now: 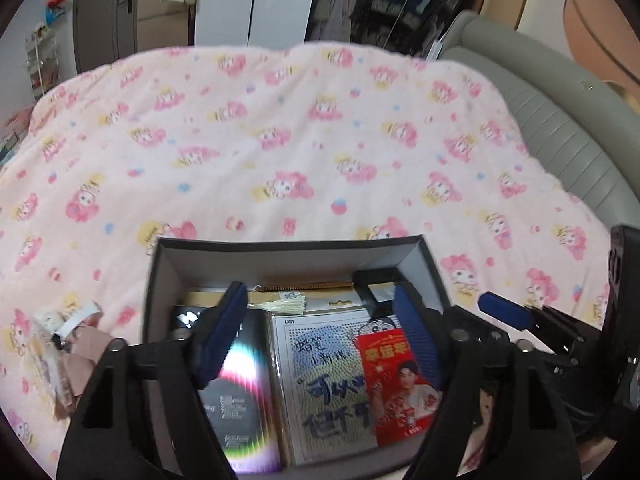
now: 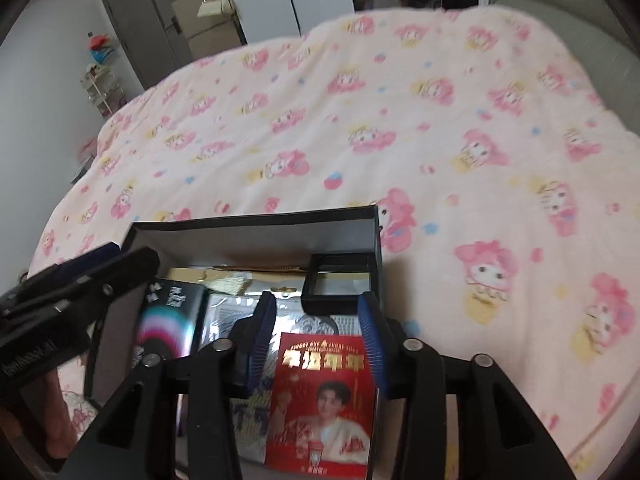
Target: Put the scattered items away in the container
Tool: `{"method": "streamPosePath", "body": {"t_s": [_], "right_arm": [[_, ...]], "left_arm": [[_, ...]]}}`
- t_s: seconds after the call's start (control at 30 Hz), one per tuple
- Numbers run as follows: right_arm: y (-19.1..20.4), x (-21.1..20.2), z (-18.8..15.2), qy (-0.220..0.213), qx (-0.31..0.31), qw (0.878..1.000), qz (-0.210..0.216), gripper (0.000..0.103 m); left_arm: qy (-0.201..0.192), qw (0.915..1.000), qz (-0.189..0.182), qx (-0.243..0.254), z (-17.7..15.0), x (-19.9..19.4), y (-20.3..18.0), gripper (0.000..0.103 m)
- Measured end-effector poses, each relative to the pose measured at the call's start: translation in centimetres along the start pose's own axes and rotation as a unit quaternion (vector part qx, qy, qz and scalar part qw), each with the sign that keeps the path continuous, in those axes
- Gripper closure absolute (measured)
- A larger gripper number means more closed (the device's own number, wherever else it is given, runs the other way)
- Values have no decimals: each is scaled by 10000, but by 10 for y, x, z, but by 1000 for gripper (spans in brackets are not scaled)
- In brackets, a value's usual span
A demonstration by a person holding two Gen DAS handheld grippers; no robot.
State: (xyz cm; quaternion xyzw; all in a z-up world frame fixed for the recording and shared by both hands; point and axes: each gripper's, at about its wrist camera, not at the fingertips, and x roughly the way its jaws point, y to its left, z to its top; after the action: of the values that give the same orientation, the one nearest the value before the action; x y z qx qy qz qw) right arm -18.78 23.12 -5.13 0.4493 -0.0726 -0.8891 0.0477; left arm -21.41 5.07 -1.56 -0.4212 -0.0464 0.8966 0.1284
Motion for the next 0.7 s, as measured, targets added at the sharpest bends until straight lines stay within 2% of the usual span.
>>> {"method": "streamPosePath", "body": {"t_s": [0.07, 0.2, 0.27, 0.37, 0.53, 0.7], "right_arm": [[8, -24, -5, -192, -55, 9998, -66, 55], [26, -67, -14, -514, -201, 9983, -181, 42], [35, -87, -19, -650, -265, 9973, -213, 38], [48, -115, -26, -895, -387, 9947, -337, 38], [64, -153, -47, -1261, -464, 9881, -751, 36], [74, -178, -73, -1510, -465, 9827, -965, 35]], "left_arm": [[-192, 9997, 120, 47, -3, -24, -1, 18], [-460, 9986, 245, 76, -13, -68, -2, 7], [-572, 9982, 186, -10, -20, -91, 0, 6], [-764, 9968, 224, -36, -32, -123, 0, 1], [-960, 9948, 337, -11, -54, -163, -2, 1], [-1039, 9940, 342, 13, -81, -184, -3, 1]]}}
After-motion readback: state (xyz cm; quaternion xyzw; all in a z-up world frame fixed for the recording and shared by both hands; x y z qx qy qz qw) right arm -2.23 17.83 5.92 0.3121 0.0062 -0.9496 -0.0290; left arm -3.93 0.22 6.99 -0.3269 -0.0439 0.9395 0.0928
